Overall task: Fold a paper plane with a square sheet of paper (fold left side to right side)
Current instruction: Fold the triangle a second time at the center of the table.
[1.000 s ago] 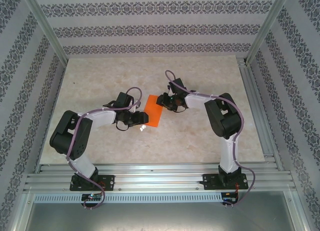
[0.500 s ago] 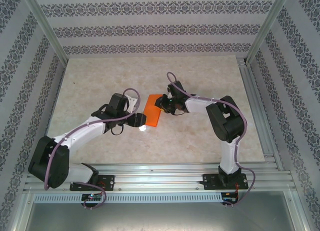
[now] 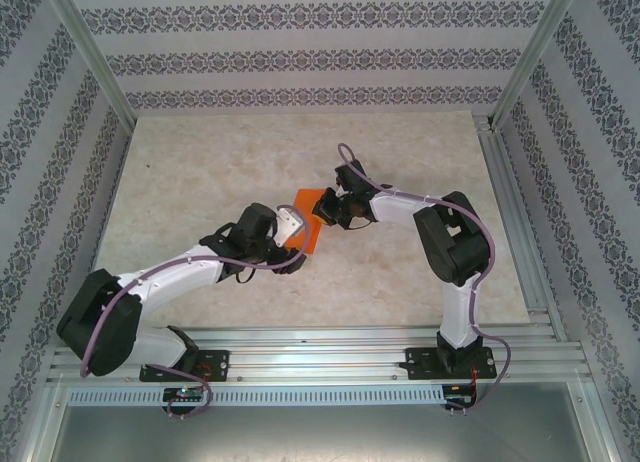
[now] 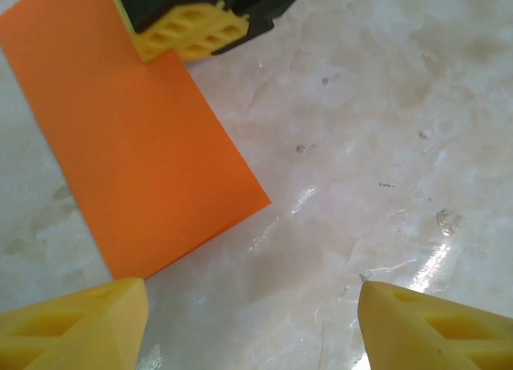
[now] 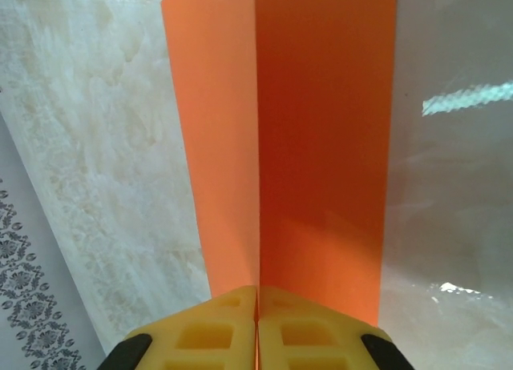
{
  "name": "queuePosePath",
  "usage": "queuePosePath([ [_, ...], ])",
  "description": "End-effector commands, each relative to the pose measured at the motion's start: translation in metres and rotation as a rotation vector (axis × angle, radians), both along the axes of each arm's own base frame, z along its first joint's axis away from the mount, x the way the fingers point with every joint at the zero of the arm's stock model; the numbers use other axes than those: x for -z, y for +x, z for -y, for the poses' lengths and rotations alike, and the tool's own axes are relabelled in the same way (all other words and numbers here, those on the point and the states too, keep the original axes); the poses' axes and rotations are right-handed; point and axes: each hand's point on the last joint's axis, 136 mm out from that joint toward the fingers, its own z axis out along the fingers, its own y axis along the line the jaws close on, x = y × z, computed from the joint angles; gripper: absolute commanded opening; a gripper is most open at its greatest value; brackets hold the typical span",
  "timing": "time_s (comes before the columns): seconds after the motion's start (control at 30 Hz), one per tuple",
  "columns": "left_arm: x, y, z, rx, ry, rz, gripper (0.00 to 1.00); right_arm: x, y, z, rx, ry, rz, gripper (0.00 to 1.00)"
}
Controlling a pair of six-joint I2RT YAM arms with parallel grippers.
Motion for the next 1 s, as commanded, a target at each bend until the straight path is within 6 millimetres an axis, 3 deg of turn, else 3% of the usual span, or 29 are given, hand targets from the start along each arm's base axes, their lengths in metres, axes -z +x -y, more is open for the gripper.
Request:
queuePosePath([
  [0.0, -0.008, 0.013, 0.017, 0.057, 0.043, 0.085, 0.71, -0.009, -0.001, -0.006, -0.022, -0.008, 0.009, 0.08],
  [0.3, 0.011, 0.033, 0.036, 0.062, 0.135, 0.093, 0.71, -0.010, 0.000, -0.009, -0.035, -0.009, 0.006, 0.08],
  [0.43, 0.019, 0.040, 0.038, 0.044, 0.162, 0.091, 0.66, -0.009, 0.000, -0.010, -0.041, -0.011, 0.005, 0.08],
  [0.53, 0.021, 0.044, 0.036, 0.028, 0.175, 0.094, 0.58, -0.009, 0.000, -0.009, -0.044, -0.017, 0.008, 0.08],
  [0.77, 0.022, 0.047, 0.036, 0.018, 0.189, 0.088, 0.22, -0.007, -0.001, -0.007, -0.053, -0.028, 0.011, 0.09],
  [0.97, 0.019, 0.046, 0.035, 0.014, 0.182, 0.082, 0.04, -0.009, -0.002, -0.008, -0.079, -0.026, 0.043, 0.12],
])
